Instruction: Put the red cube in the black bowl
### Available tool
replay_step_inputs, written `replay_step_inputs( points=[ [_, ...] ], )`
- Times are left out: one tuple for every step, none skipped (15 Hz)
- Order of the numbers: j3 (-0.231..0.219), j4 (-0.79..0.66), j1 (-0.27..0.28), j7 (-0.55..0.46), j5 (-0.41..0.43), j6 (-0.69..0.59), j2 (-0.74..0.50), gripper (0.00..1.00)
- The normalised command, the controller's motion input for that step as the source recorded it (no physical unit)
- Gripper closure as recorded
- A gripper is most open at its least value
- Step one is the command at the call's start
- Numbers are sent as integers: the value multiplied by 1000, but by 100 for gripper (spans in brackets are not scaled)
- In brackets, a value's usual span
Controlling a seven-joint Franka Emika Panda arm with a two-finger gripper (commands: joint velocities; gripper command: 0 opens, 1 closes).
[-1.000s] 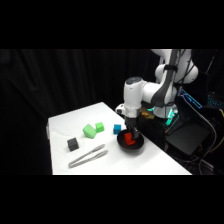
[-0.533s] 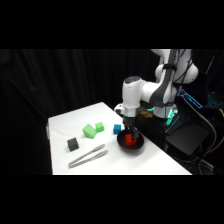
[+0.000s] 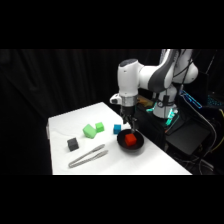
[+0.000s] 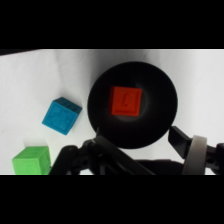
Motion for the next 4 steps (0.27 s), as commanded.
replay_step_inputs(
  points=[
    [29,219,-125,-293,157,-542,-260,0],
    [20,213,-121,-280,154,-504,-243,0],
    [12,208,-115,-257,149,-475,-234,0],
    [8,203,-100,-285,205,-455,-216,0]
  ],
)
